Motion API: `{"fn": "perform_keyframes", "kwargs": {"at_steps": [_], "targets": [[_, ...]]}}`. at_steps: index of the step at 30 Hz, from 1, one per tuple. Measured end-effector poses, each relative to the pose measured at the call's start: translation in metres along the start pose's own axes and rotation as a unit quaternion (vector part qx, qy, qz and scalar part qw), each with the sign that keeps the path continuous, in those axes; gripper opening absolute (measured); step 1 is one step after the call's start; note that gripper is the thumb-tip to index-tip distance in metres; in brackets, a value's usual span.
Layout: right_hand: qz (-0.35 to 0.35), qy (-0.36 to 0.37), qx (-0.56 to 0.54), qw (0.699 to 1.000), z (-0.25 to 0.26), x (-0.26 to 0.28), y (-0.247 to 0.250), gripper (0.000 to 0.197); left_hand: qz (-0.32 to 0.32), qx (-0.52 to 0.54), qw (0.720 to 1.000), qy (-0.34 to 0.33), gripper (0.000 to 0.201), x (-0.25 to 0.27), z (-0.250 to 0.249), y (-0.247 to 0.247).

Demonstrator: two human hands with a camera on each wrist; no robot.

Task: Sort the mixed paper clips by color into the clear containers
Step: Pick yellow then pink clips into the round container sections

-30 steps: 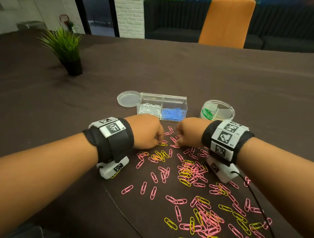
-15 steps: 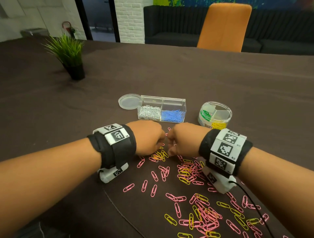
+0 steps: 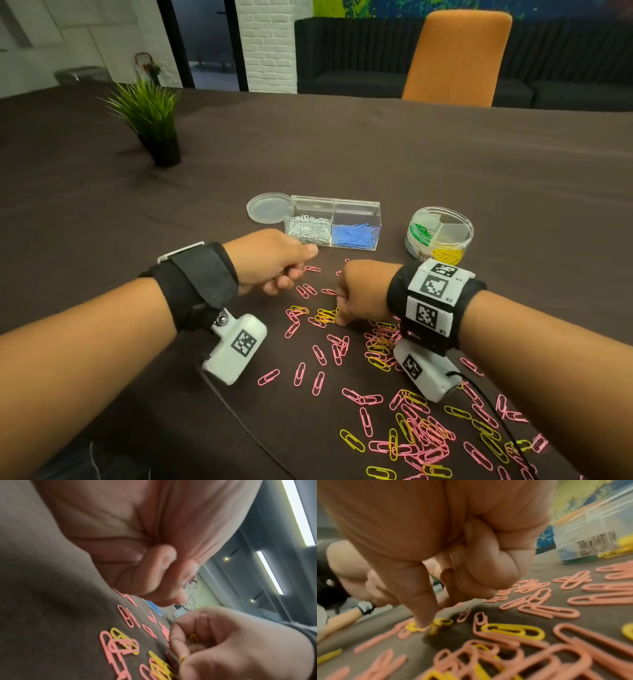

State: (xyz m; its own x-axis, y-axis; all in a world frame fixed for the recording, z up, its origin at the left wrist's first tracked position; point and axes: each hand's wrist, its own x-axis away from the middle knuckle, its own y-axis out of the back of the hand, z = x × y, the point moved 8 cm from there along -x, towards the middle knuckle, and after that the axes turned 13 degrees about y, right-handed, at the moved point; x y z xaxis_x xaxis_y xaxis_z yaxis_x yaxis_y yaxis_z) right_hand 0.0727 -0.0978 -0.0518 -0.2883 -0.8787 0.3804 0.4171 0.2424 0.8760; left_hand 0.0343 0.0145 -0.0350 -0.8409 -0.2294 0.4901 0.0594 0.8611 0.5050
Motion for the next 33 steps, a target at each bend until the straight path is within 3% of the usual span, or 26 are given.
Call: {"fn": "perform_keyframes", "kwargs": {"at_steps": [2, 5, 8, 10, 11, 13, 15, 18, 21, 24, 27, 30, 33], "targets": [[-0.004, 0.000, -0.017, 1.000, -0.004, 0.005, 0.001, 0.020, 0.031, -0.015, 0.999, 0.002, 0.021, 0.000, -0.001, -0.009], [-0.059, -0.026, -0.178, 0.982, -0.021, 0.021, 0.007, 0.016, -0.002, -0.206, 0.977, -0.048, 0.017, 0.001, -0.011, -0.017], [-0.155, -0.057, -0.428, 0.889, -0.042, 0.039, 0.014, 0.018, -0.024, -0.340, 0.938, -0.061, 0.012, 0.003, -0.017, -0.028], [-0.181, -0.054, -0.475, 0.859, -0.045, 0.043, 0.016, 0.021, -0.037, -0.386, 0.919, -0.067, 0.012, 0.002, -0.020, -0.035], [-0.181, -0.051, -0.432, 0.882, -0.043, 0.042, 0.017, 0.020, -0.043, -0.402, 0.912, -0.071, 0.011, 0.002, -0.023, -0.038], [-0.145, -0.033, -0.234, 0.961, -0.031, 0.034, 0.020, 0.015, -0.047, -0.422, 0.902, -0.075, 0.007, 0.004, -0.027, -0.040], [-0.105, 0.006, -0.076, 0.992, -0.011, 0.024, 0.017, 0.013, -0.042, -0.426, 0.901, -0.074, 0.007, 0.005, -0.026, -0.039], [-0.039, 0.010, 0.015, 0.999, 0.004, 0.014, 0.005, 0.017, -0.040, -0.386, 0.919, -0.069, 0.004, 0.005, -0.021, -0.030], [-0.017, 0.012, 0.039, 0.999, 0.005, 0.007, -0.001, 0.020, -0.034, -0.329, 0.942, -0.058, 0.003, 0.003, -0.015, -0.017], [-0.045, 0.016, -0.013, 0.999, -0.002, 0.012, 0.005, 0.018, -0.025, -0.251, 0.967, -0.040, 0.009, -0.001, -0.012, -0.008], [-0.120, 0.006, -0.060, 0.991, -0.026, 0.034, 0.034, 0.014, -0.019, -0.126, 0.992, -0.002, 0.010, -0.008, -0.019, -0.002], [-0.206, -0.036, 0.010, 0.978, -0.075, 0.065, 0.082, 0.013, -0.062, -0.116, 0.991, -0.026, 0.015, -0.017, -0.052, 0.000], [-0.195, -0.113, 0.094, 0.970, -0.124, 0.090, 0.113, 0.005, -0.084, -0.140, 0.984, -0.071, 0.014, -0.024, -0.092, -0.014]]}}
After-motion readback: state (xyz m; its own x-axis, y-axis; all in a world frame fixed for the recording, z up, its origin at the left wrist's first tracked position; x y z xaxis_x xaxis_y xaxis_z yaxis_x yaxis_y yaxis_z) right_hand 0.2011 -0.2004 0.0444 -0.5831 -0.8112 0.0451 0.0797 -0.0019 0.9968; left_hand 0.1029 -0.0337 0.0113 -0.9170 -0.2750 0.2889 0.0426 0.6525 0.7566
